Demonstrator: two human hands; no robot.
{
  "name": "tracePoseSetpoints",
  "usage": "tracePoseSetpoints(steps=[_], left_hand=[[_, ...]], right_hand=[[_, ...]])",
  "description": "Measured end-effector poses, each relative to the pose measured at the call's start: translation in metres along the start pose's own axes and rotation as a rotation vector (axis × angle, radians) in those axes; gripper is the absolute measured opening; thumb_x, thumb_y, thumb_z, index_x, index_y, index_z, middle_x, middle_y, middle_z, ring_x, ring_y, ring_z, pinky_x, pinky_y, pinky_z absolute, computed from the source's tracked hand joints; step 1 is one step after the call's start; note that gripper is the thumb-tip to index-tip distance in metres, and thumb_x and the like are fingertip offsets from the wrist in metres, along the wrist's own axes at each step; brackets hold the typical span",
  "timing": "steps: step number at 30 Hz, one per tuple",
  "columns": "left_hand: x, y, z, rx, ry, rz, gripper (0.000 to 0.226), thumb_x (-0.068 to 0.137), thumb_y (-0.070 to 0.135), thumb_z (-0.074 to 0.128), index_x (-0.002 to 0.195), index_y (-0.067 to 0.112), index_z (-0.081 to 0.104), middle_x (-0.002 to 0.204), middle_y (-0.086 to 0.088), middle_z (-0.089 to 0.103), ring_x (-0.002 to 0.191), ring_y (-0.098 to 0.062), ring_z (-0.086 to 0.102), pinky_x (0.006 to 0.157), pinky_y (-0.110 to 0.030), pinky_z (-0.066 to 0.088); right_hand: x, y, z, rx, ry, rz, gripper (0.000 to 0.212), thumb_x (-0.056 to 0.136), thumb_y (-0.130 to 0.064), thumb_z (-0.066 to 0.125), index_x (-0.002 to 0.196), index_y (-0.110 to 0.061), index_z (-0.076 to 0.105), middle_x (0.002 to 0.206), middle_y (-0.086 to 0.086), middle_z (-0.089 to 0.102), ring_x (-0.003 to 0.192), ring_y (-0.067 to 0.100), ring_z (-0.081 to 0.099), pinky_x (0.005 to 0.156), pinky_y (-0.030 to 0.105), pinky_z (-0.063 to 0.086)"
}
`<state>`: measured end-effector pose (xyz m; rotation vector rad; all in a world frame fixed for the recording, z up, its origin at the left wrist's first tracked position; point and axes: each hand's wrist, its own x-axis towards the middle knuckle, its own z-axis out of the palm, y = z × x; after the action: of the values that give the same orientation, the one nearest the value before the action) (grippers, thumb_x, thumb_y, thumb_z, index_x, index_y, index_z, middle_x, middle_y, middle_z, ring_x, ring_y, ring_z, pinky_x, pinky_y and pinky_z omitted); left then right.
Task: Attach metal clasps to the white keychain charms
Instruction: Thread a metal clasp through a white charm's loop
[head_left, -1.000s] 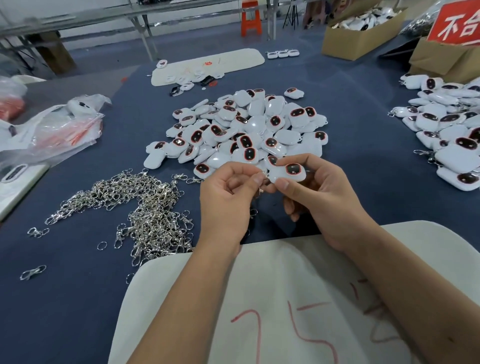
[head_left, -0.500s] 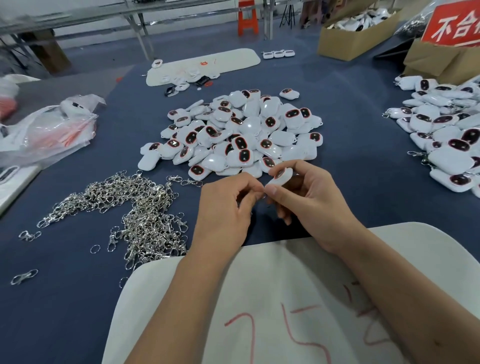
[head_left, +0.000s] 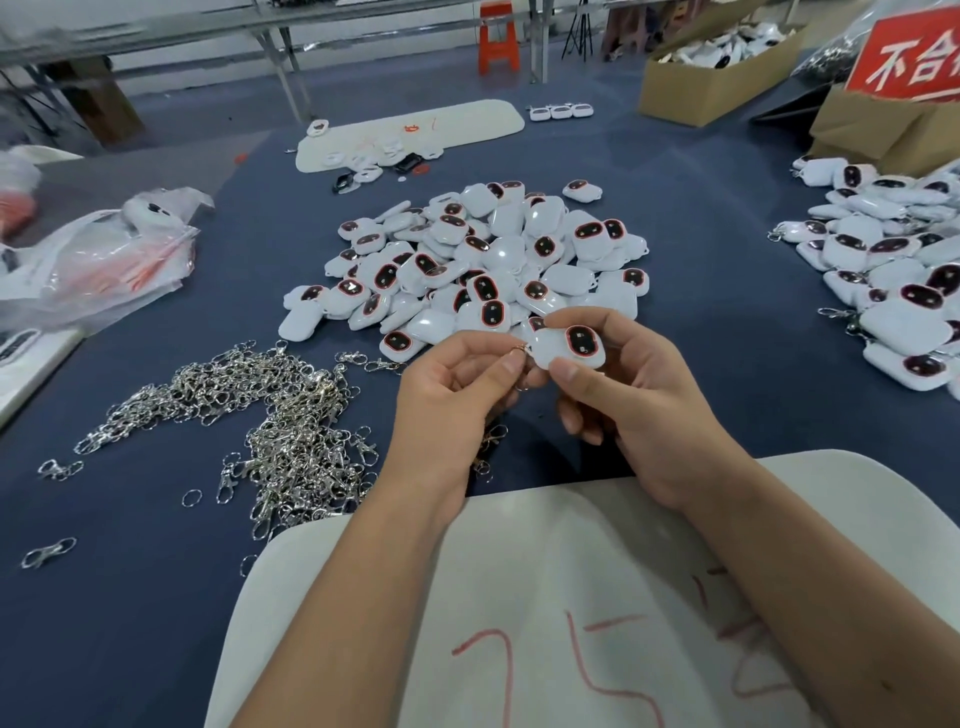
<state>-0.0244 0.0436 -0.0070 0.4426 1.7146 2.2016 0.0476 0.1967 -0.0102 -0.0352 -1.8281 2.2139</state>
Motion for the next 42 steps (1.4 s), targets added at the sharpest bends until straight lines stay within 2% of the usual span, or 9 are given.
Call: tracePoseSetpoints(steps=[3, 10, 14, 17, 21, 26, 31, 36, 42], left_hand=[[-0.001, 0.002, 0.001, -0.055, 0.019, 0.003, 0.024, 0.095, 0.002, 0.065, 0.084, 0.021, 0.075, 0.076, -0.005, 0.075, 0.076, -0.013, 0.072, 0.067, -0.019, 0.054], [-0.001, -0.002, 0.004, 0.030, 0.108, 0.081, 0.016, 0.092, -0.005, 0.067, 0.087, 0.010, 0.070, 0.076, -0.009, 0.075, 0.071, -0.015, 0.072, 0.068, -0.023, 0.056], [0.000, -0.004, 0.004, 0.223, 0.140, 0.204, 0.018, 0.090, -0.007, 0.069, 0.084, 0.010, 0.070, 0.078, -0.007, 0.075, 0.074, -0.016, 0.070, 0.073, -0.026, 0.057], [0.000, -0.006, 0.003, 0.387, 0.145, 0.302, 0.016, 0.088, -0.004, 0.070, 0.082, 0.011, 0.071, 0.080, -0.009, 0.074, 0.074, -0.026, 0.067, 0.073, -0.032, 0.055], [-0.001, -0.007, 0.003, 0.589, 0.125, 0.392, 0.014, 0.087, -0.001, 0.070, 0.083, 0.012, 0.073, 0.078, 0.008, 0.071, 0.076, -0.012, 0.067, 0.073, -0.026, 0.054], [-0.006, -0.004, 0.004, 0.809, 0.086, 0.480, 0.016, 0.085, 0.001, 0.067, 0.082, 0.016, 0.073, 0.078, 0.011, 0.070, 0.079, -0.007, 0.064, 0.071, -0.017, 0.048], [-0.009, -0.001, 0.002, 0.990, 0.051, 0.568, 0.014, 0.083, 0.002, 0.065, 0.081, 0.016, 0.067, 0.076, 0.006, 0.065, 0.074, -0.017, 0.060, 0.070, -0.039, 0.048], [-0.012, 0.001, 0.000, 0.906, 0.080, 0.510, 0.032, 0.085, 0.002, 0.067, 0.090, 0.028, 0.049, 0.081, 0.011, 0.061, 0.076, -0.011, 0.062, 0.069, -0.036, 0.049], [-0.009, -0.001, 0.003, 0.650, 0.177, 0.421, 0.028, 0.082, 0.001, 0.078, 0.090, 0.019, 0.058, 0.080, 0.010, 0.072, 0.073, -0.005, 0.068, 0.070, -0.017, 0.051]], right_hand=[[0.000, 0.001, 0.000, -0.008, 0.003, -0.001, 0.031, 0.097, -0.008, 0.067, 0.127, -0.007, 0.060, 0.083, 0.002, 0.074, 0.057, 0.018, 0.054, 0.048, 0.023, 0.041], [0.001, 0.001, 0.000, -0.007, 0.009, -0.007, 0.033, 0.096, -0.011, 0.069, 0.127, -0.006, 0.061, 0.091, 0.013, 0.076, 0.058, 0.021, 0.053, 0.048, 0.024, 0.041], [0.000, 0.002, -0.001, -0.030, 0.011, -0.025, 0.036, 0.093, -0.016, 0.076, 0.126, -0.007, 0.062, 0.093, 0.026, 0.072, 0.059, 0.022, 0.053, 0.049, 0.025, 0.041], [0.000, 0.003, -0.003, -0.038, 0.007, -0.030, 0.029, 0.097, -0.014, 0.070, 0.124, -0.008, 0.063, 0.089, 0.015, 0.074, 0.058, 0.021, 0.053, 0.048, 0.025, 0.041], [0.000, 0.004, -0.003, -0.074, 0.027, -0.024, 0.023, 0.099, -0.012, 0.069, 0.121, -0.009, 0.064, 0.080, 0.008, 0.072, 0.056, 0.018, 0.053, 0.046, 0.024, 0.041], [-0.001, 0.006, -0.002, -0.129, 0.049, -0.031, 0.024, 0.093, -0.021, 0.073, 0.115, -0.015, 0.065, 0.075, 0.007, 0.069, 0.052, 0.017, 0.053, 0.045, 0.025, 0.041], [-0.002, 0.010, 0.000, -0.249, 0.033, -0.065, 0.021, 0.094, -0.022, 0.075, 0.111, -0.020, 0.063, 0.075, 0.009, 0.070, 0.052, 0.018, 0.057, 0.047, 0.025, 0.045], [-0.002, 0.010, 0.001, -0.261, 0.013, -0.079, 0.023, 0.092, -0.021, 0.075, 0.112, -0.021, 0.063, 0.075, 0.006, 0.069, 0.054, 0.018, 0.058, 0.049, 0.024, 0.047], [-0.001, 0.006, 0.000, -0.135, 0.025, -0.065, 0.026, 0.094, -0.017, 0.068, 0.120, -0.014, 0.064, 0.076, 0.006, 0.067, 0.056, 0.017, 0.054, 0.049, 0.025, 0.043]])
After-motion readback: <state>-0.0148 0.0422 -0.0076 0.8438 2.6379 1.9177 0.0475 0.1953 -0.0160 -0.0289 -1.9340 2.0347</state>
